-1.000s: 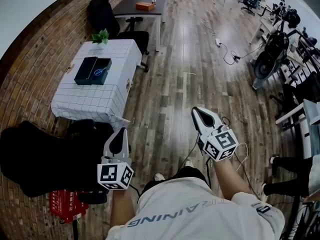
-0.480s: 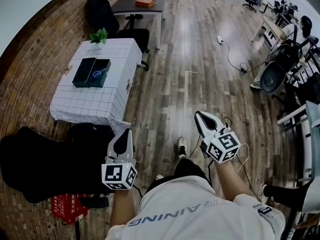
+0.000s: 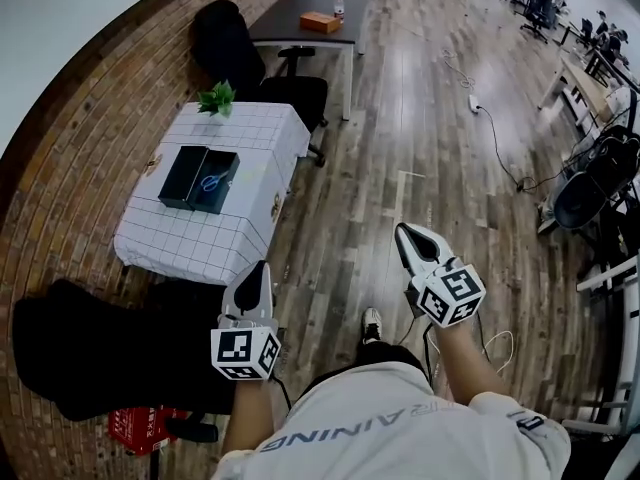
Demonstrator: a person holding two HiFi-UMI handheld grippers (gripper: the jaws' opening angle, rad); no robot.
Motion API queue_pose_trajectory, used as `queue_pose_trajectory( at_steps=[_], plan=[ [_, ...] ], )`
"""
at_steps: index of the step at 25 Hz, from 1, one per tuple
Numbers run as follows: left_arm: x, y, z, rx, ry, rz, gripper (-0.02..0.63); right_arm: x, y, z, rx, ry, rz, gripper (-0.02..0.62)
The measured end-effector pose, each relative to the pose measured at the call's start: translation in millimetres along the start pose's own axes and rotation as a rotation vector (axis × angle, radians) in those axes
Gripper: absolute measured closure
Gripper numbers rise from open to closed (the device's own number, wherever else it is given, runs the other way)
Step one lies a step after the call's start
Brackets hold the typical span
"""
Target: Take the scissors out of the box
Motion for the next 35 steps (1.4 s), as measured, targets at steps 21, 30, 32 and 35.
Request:
queue_pose_trajectory(
  at_steps=[21,30,32,35],
  plan=[
    [-7,13,194,0.038,0.265,-0.059,0.604,-185,30,175,0.066,0.250,0.072,0.583],
    [84,13,235,0.037,0.355,-0.102,0.604,-152,37,306,0.106,0.375,0.022,0.583],
    [113,16,246,0.026,0.365,-0.109,0.604,-141,39,340,0.116,0.397,0.010,0.583],
    [157,17,255,0.024,0.398,-0.126,0.604,-122,39,392,0.139,0.444,0.005,0.583]
  ],
)
Point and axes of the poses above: the fingertips, and each gripper's own axes: z forward along the fingers, x to its left, y out of its top, the point moved 4 cm from there along -z, backward along the fingers, and after that the axes turned 9 degrees about y, right-handed, at the moved point
